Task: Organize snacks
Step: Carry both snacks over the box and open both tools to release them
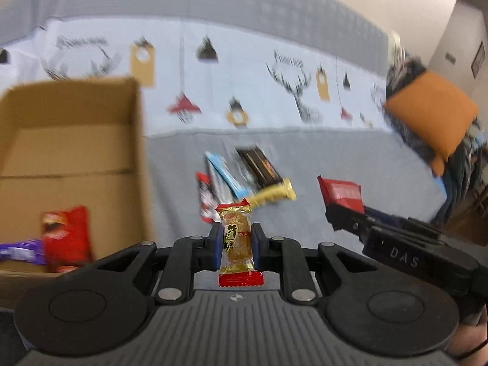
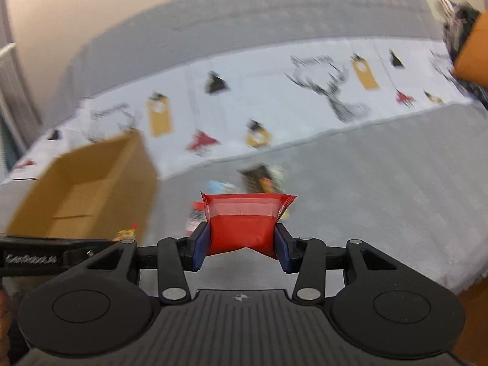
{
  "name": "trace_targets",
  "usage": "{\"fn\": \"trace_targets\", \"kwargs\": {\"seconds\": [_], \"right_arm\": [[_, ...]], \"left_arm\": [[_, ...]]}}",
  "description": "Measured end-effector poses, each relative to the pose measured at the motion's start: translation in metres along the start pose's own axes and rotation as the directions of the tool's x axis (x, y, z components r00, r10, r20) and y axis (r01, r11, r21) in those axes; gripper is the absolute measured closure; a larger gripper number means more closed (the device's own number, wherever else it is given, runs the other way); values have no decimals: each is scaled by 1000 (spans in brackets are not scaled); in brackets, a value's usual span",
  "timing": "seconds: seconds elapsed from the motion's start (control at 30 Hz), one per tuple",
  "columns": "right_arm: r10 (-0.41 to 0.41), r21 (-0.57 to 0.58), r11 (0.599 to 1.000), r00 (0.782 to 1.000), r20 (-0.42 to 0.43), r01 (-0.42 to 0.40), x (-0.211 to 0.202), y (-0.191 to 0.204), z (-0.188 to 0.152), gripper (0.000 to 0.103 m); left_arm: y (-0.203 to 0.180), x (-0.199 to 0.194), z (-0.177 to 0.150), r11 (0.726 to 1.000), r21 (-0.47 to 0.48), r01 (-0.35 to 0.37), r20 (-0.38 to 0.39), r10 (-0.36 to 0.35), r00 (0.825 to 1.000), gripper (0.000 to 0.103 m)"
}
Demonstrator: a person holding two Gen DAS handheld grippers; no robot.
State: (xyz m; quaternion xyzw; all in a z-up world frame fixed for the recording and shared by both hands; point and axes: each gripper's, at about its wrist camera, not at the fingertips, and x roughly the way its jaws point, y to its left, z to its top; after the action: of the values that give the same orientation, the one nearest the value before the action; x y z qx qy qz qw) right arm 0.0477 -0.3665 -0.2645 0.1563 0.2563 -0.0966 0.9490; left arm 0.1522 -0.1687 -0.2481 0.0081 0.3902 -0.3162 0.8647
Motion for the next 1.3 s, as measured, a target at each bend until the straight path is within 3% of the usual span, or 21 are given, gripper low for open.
{"fn": "trace_targets", "kwargs": {"seconds": [0.17, 0.37, 0.53, 0.63, 0.8, 1.07, 1.3], "right_arm": [[83, -75, 994, 994, 71, -77, -33, 62, 24, 55], [193, -175, 970, 971, 139, -168, -61, 131, 52, 55], [295, -258, 932, 946, 136, -254, -73, 182, 65, 55], [311, -308, 915, 941, 131, -260, -72, 205, 66, 54], [308, -368, 894, 947, 93, -255, -50, 232, 59, 54], [262, -360, 897, 965, -31, -255, 18, 245, 38, 53], [223, -327, 908, 963, -150, -261, 78, 245, 12, 53]], "left_arm": [[33, -71, 13, 998, -51, -30, 121, 36, 992, 82], [62, -149, 24, 994, -91, -67, 285, 90, 954, 82], [83, -185, 28, 991, -103, -83, 377, 116, 919, 82], [99, -190, 28, 989, -127, -74, 392, 119, 912, 82], [139, -170, 23, 983, -164, -80, 356, 134, 925, 82], [205, -102, 5, 961, -257, -102, 208, 158, 965, 82], [240, -52, -14, 948, -293, -126, 90, 159, 983, 82]]}}
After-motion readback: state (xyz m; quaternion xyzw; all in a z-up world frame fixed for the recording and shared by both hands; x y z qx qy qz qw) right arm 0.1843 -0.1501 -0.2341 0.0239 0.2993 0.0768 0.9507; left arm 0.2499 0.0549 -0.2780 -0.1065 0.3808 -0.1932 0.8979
